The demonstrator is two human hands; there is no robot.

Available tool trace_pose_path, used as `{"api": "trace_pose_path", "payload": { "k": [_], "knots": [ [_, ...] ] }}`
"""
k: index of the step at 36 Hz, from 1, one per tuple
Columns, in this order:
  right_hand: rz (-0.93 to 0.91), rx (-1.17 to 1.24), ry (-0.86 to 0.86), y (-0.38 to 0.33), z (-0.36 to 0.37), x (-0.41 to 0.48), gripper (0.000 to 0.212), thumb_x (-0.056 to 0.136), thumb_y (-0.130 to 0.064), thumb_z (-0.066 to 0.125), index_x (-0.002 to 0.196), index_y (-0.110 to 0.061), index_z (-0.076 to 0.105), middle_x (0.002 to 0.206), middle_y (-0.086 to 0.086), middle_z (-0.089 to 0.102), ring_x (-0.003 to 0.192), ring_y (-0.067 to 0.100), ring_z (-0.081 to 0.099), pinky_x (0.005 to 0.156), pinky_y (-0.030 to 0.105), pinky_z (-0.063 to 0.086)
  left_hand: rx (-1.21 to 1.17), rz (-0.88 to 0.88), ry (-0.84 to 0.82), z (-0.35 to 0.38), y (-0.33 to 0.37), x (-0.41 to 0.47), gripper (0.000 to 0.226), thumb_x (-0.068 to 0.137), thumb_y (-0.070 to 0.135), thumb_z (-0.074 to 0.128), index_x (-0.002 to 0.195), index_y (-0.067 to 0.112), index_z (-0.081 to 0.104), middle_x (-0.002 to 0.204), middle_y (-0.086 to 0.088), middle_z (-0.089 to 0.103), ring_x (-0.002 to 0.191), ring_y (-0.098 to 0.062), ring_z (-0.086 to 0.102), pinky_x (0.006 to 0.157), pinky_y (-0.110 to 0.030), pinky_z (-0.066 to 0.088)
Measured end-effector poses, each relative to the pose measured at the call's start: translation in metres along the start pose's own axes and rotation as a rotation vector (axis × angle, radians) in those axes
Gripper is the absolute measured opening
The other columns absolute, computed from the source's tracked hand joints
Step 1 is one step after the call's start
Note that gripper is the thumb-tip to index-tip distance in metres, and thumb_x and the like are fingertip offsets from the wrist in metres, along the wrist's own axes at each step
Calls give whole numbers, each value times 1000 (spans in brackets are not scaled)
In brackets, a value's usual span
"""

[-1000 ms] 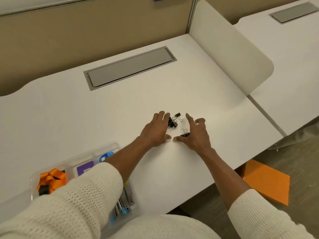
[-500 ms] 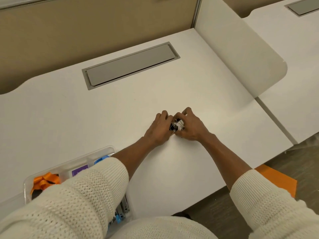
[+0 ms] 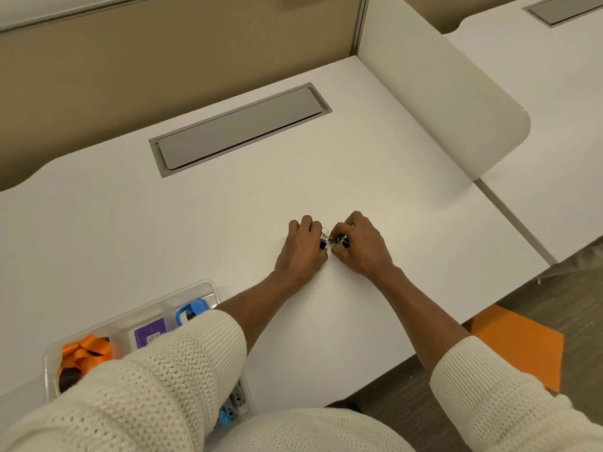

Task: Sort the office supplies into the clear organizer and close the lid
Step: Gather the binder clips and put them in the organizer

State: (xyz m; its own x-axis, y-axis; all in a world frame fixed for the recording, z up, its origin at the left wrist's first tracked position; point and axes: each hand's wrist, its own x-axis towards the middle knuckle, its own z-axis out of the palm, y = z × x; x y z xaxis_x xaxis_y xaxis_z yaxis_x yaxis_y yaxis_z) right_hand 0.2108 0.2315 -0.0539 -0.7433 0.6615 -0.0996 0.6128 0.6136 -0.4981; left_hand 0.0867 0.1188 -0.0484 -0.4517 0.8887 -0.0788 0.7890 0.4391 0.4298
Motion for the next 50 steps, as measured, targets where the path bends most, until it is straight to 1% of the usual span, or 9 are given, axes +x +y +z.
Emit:
{"api": "trace_pose_path", "payload": {
  "k": [7, 13, 16, 22, 27, 36, 42, 47, 50],
  "knots": [
    [44, 59, 66, 1, 8, -5, 11, 83, -25, 75, 94, -27, 77, 100, -4, 53, 96, 18, 54, 68, 30, 44, 7, -45, -10, -2, 3, 3, 32, 89, 6, 60, 121, 8, 55, 126, -8, 51, 110, -29, 46, 73, -30, 34],
    [132, 259, 123, 2, 8, -7, 7, 78, -24, 85, 84, -27, 83, 95, -1, 59, 82, 16, 65, 72, 31, 53, -49, -27, 5, -4, -6, -2, 23, 86, 7, 62, 108, 10, 54, 114, -2, 53, 95, -22, 36, 71, -36, 42],
    [149, 305, 122, -1, 6, -9, 9, 77, -22, 84, 82, -29, 82, 96, -1, 60, 81, 13, 66, 72, 25, 51, -47, -7, 17, -5, -10, -5, 21, 85, 10, 63, 104, 10, 53, 111, -2, 53, 93, -21, 35, 72, -37, 40],
    [130, 254, 84, -5, 5, -16, 12, 76, -21, 80, 82, -29, 75, 99, -2, 55, 83, 12, 65, 69, 22, 47, 2, 5, 13, -7, -13, -7, 28, 86, 6, 63, 113, 7, 56, 121, -6, 53, 106, -27, 46, 76, -34, 44],
    [111, 233, 58, -9, 5, -18, 11, 79, -21, 80, 86, -26, 75, 98, -1, 55, 82, 13, 64, 67, 16, 42, 18, 6, -10, -6, -15, -6, 33, 85, 9, 64, 116, 7, 55, 121, -9, 51, 109, -28, 46, 73, -30, 36],
    [210, 378, 17, -17, 1, -22, 11, 76, -21, 84, 81, -30, 79, 99, -2, 60, 81, 13, 69, 67, 35, 63, -263, -97, -15, -12, -26, -3, 28, 80, 14, 72, 103, 10, 56, 105, 0, 48, 93, -24, 51, 74, -31, 37],
    [305, 571, -21, -29, -3, -33, 9, 80, -14, 85, 82, -19, 78, 69, 7, 75, 59, 27, 75, 69, 47, 66, -432, -144, -17, -17, -34, -5, 29, 73, 14, 78, 95, 12, 59, 101, 1, 56, 81, -25, 60, 68, -38, 47],
    [305, 531, -15, -36, 1, -33, 9, 81, -12, 82, 84, -19, 77, 65, 4, 75, 56, 23, 74, 70, 47, 65, -629, -242, -28, -23, -38, -10, 28, 67, 17, 75, 90, 20, 60, 97, -3, 69, 82, -28, 72, 74, -50, 62],
    [294, 490, -8, -37, 4, -32, 14, 79, -11, 79, 86, -23, 76, 66, 2, 75, 57, 21, 74, 70, 46, 64, -697, -307, -20, -26, -43, -13, 29, 66, 15, 77, 90, 19, 62, 94, -3, 74, 83, -23, 71, 74, -45, 62]
  ]
}}
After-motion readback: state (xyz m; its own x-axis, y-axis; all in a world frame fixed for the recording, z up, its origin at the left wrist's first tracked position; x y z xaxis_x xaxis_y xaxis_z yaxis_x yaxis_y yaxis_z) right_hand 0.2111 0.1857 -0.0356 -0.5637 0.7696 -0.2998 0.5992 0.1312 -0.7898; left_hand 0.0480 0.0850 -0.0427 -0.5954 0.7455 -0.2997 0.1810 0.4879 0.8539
